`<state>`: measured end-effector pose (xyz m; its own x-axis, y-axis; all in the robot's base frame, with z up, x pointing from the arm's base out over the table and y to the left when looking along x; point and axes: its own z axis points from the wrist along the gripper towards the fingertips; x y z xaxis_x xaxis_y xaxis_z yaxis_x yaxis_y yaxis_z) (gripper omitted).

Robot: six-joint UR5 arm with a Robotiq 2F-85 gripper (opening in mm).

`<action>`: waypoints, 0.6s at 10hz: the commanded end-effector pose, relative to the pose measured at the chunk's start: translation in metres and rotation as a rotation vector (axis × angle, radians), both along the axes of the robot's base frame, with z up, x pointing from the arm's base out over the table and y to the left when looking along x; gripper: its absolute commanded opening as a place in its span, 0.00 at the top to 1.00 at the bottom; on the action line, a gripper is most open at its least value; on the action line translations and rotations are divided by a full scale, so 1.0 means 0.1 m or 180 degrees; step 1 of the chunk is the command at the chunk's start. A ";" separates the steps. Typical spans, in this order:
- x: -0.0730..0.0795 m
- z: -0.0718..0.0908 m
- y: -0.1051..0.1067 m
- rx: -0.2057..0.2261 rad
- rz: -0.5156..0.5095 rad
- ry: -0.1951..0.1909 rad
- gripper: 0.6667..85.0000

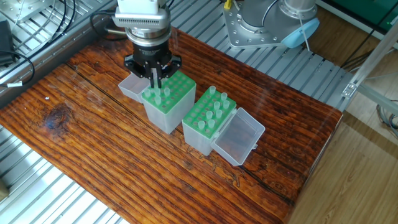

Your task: Transfer all large pipette tips from one holder to another

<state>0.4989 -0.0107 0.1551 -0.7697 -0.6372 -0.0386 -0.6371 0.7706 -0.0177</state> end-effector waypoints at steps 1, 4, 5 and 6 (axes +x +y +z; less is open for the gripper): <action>-0.04 0.19 0.02 0.0015 -0.0014 0.0042 0.87; 0.00 0.41 -0.01 -0.0026 -0.0064 0.0027 0.88; 0.04 0.44 -0.01 -0.0051 -0.0054 -0.0003 0.89; 0.06 0.48 0.01 -0.0051 -0.0049 -0.0017 0.89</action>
<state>0.4999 -0.0135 0.1891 -0.7773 -0.6287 -0.0211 -0.6281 0.7776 -0.0295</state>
